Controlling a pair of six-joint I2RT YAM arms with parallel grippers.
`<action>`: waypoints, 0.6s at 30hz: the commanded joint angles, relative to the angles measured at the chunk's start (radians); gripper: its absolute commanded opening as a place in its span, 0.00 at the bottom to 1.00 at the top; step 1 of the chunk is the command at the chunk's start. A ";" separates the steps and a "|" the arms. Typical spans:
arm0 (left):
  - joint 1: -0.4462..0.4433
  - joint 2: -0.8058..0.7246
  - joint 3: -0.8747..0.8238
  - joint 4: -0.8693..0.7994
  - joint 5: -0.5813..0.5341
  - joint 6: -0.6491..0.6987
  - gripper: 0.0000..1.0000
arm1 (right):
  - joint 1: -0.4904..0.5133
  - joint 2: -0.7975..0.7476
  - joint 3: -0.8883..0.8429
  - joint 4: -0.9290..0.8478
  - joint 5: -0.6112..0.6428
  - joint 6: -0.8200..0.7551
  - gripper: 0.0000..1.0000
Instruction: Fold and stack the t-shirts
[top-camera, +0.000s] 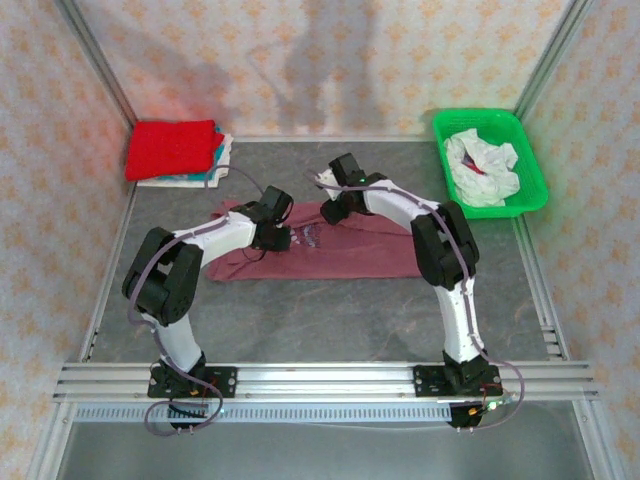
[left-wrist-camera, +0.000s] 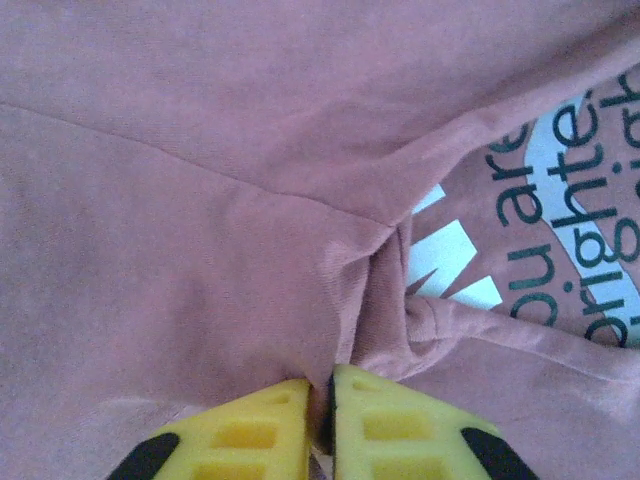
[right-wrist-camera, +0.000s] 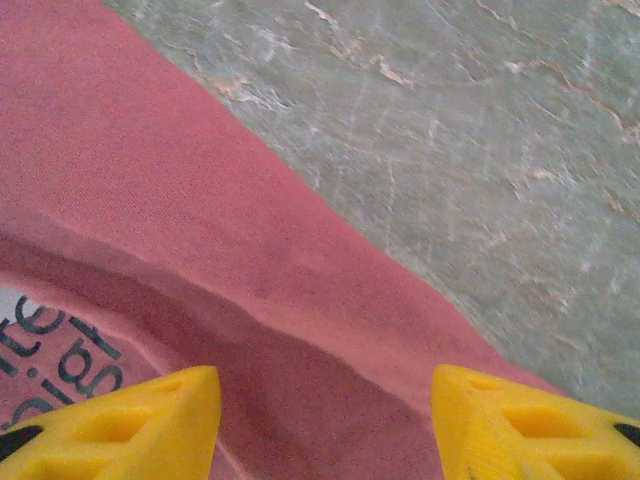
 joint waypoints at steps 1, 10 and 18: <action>0.004 -0.068 0.002 -0.040 -0.061 -0.005 0.05 | 0.010 0.038 0.044 -0.028 0.024 -0.057 0.56; 0.005 -0.159 -0.011 -0.110 -0.085 -0.007 0.00 | 0.013 0.042 0.029 -0.009 -0.012 -0.068 0.49; -0.003 -0.178 -0.029 -0.157 -0.081 0.006 0.00 | 0.012 0.022 0.010 -0.005 -0.004 -0.064 0.49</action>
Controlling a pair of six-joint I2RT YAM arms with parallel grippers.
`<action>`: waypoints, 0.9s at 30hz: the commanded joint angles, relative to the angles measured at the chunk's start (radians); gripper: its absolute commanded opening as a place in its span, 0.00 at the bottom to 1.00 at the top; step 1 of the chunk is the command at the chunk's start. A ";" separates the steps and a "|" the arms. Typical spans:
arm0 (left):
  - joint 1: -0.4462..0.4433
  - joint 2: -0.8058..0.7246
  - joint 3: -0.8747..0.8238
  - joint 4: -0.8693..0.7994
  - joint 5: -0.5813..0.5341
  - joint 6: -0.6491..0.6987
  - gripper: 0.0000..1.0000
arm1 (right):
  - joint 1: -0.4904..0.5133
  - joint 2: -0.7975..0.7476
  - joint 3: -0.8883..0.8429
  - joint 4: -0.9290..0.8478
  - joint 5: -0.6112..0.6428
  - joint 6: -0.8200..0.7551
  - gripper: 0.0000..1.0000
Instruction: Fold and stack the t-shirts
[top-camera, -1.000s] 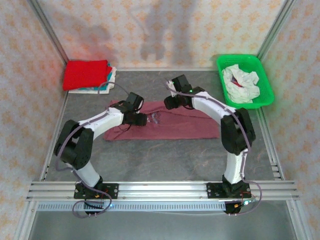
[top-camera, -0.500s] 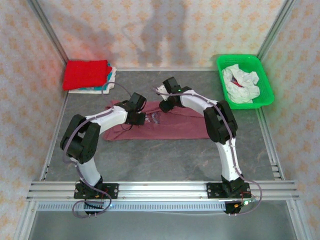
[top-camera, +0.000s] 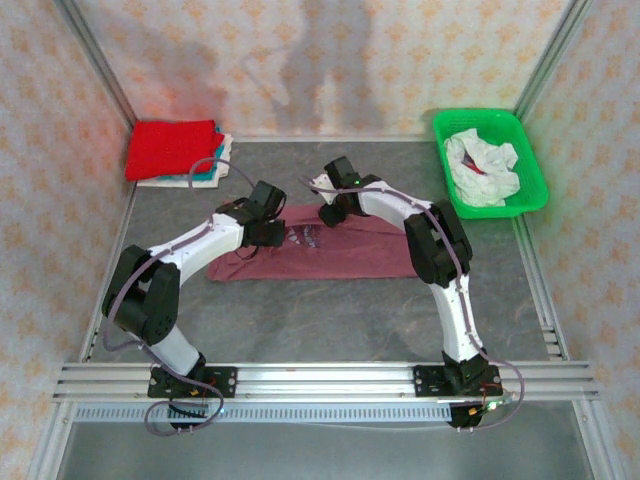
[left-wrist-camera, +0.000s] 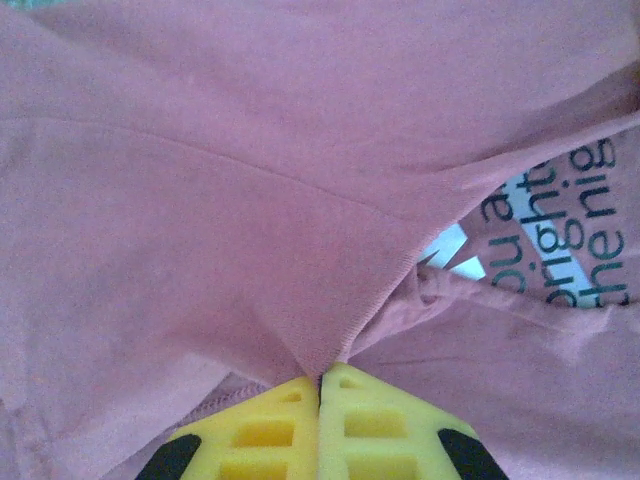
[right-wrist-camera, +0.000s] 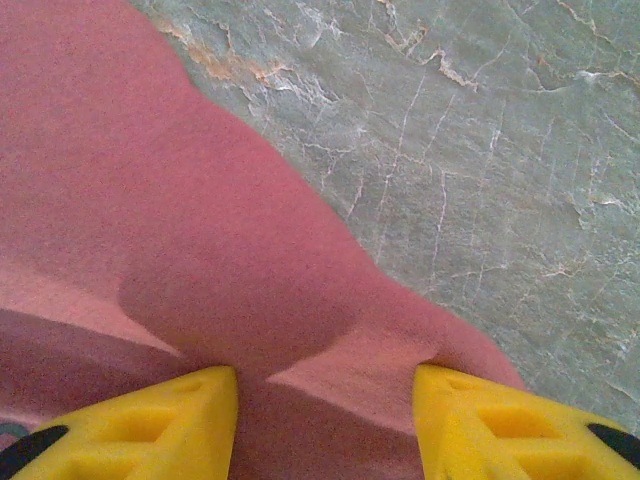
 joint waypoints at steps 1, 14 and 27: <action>-0.005 -0.030 -0.020 -0.076 -0.028 0.014 0.00 | 0.003 -0.027 -0.011 -0.001 -0.003 -0.015 0.49; -0.060 0.025 -0.025 -0.094 0.007 0.058 0.02 | 0.002 -0.129 -0.011 -0.050 -0.047 0.023 0.50; -0.066 0.129 -0.013 -0.132 -0.020 0.097 0.01 | -0.025 -0.223 -0.022 -0.040 -0.161 0.251 0.52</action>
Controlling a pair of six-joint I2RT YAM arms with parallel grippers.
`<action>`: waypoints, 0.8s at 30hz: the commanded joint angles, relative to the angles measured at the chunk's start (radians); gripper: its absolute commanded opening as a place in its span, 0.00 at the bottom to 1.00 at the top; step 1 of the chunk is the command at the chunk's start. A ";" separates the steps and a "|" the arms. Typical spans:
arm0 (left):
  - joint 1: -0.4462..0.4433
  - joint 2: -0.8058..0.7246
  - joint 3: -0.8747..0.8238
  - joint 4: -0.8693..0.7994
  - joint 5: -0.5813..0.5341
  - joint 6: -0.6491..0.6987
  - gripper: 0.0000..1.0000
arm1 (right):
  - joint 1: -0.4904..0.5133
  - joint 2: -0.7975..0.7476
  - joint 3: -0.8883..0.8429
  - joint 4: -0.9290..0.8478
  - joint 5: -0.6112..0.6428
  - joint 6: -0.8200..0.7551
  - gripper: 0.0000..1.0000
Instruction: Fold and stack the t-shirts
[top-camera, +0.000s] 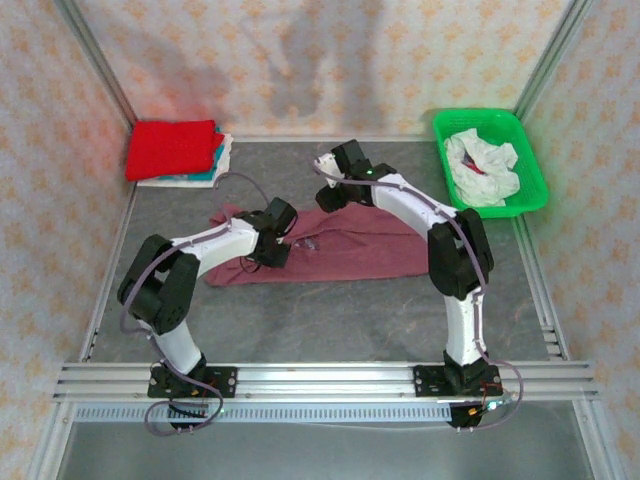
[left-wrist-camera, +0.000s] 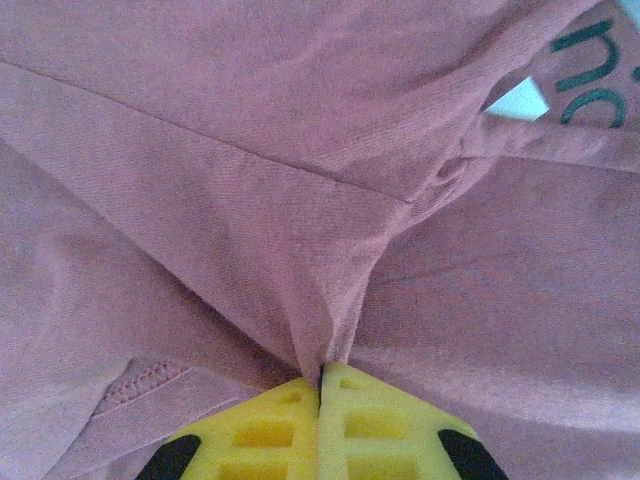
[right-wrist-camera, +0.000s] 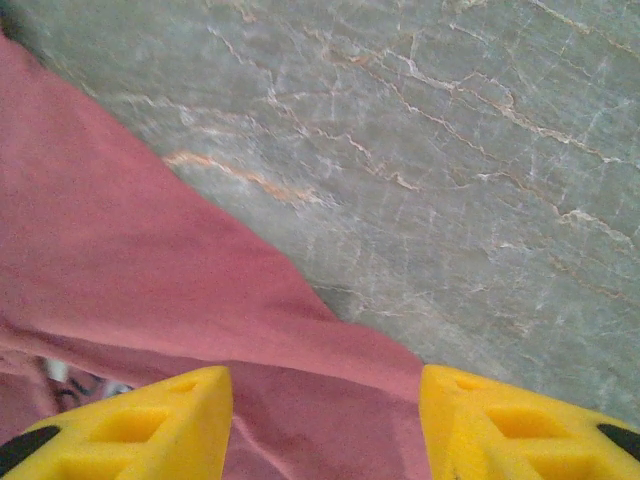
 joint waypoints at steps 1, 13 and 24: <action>-0.004 0.026 0.014 -0.041 -0.026 0.002 0.01 | -0.025 -0.038 -0.013 -0.014 -0.099 0.140 0.51; 0.007 0.028 0.021 -0.071 -0.140 -0.012 0.02 | -0.219 -0.181 -0.214 -0.052 -0.024 0.574 0.42; 0.084 0.035 0.014 -0.070 -0.139 -0.015 0.01 | -0.400 -0.302 -0.456 -0.032 0.085 0.761 0.41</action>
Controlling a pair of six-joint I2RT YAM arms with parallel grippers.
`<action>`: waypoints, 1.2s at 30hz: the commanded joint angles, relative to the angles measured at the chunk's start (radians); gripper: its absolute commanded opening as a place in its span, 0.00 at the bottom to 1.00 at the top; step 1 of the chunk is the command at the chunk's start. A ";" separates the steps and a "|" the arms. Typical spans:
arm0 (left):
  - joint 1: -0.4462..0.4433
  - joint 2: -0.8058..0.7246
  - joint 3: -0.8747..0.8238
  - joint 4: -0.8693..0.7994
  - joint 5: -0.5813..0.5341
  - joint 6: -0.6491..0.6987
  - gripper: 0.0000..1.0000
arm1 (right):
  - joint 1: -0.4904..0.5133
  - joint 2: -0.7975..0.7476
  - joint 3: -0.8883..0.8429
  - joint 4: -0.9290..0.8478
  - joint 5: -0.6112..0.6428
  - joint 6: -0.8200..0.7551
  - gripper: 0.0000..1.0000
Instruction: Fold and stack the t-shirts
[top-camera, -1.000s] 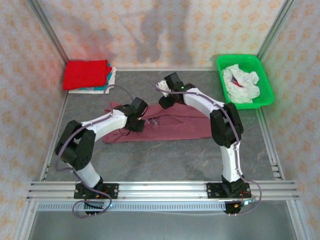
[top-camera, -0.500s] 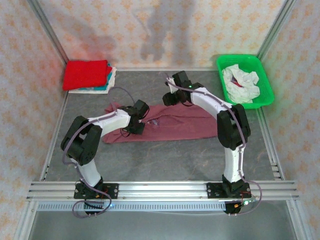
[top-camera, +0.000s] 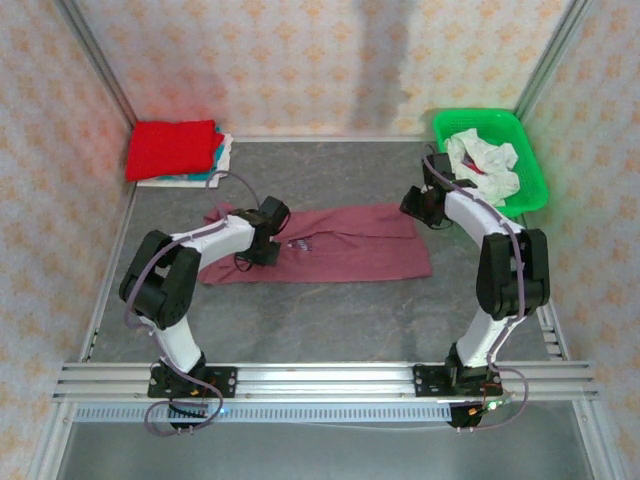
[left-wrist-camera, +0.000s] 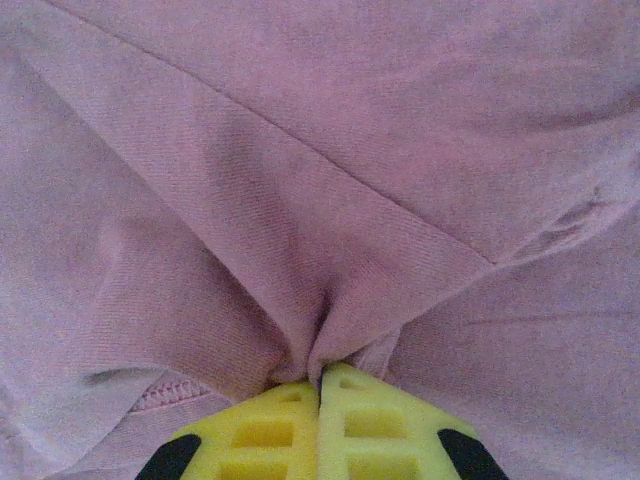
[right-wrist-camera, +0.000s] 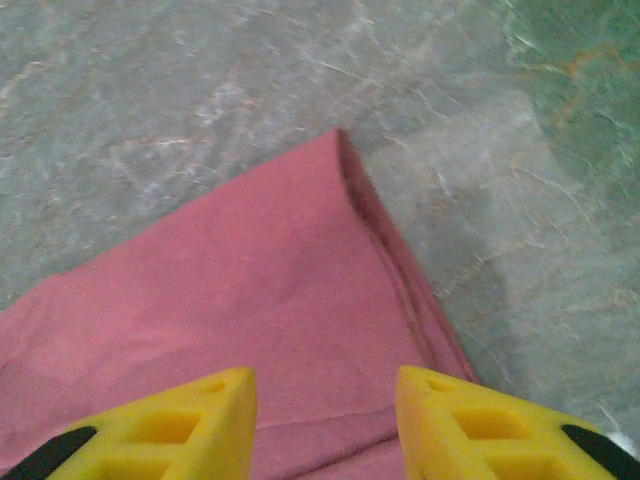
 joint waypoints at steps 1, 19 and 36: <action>0.025 0.013 0.013 -0.042 -0.048 0.000 0.02 | -0.001 -0.011 -0.023 -0.012 0.033 0.055 0.40; 0.036 0.022 0.003 -0.015 -0.022 -0.007 0.02 | -0.019 0.089 -0.093 0.044 -0.058 0.041 0.33; 0.036 0.023 0.002 -0.012 -0.011 -0.011 0.01 | -0.019 0.134 -0.099 0.082 -0.068 0.050 0.18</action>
